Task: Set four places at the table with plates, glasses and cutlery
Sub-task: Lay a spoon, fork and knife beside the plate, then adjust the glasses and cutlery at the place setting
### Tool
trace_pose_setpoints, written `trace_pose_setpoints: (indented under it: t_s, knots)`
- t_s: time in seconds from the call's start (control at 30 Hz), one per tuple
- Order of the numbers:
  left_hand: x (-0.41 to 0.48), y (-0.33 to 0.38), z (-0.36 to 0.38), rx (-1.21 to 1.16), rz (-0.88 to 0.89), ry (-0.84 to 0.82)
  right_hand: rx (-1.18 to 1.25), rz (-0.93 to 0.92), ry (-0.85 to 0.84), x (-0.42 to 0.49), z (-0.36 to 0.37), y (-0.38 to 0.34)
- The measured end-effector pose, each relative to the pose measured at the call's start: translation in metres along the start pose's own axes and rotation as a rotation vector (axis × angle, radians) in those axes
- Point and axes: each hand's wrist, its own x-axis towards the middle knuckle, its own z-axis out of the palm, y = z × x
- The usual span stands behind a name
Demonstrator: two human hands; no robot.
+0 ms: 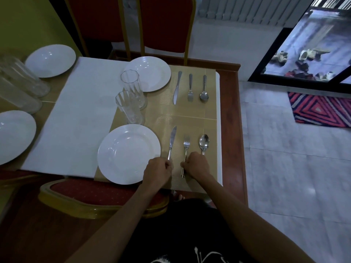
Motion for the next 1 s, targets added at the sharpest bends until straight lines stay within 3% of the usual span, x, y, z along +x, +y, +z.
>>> trace_pose_setpoints:
  t_s: [0.57, 0.87, 1.0]
  knots:
    - [0.006, -0.004, 0.003, -0.025, -0.035, -0.015, 0.045, -0.09, 0.016, -0.004, -0.007, -0.001]
    - [0.043, 0.03, -0.018, -0.141, 0.07, 0.059, 0.143, -0.124, 0.066, 0.02, -0.045, -0.003]
    - [0.081, 0.048, -0.028, -0.051, 0.144, 0.074, 0.147, -0.177, 0.046, 0.048, -0.078, -0.011]
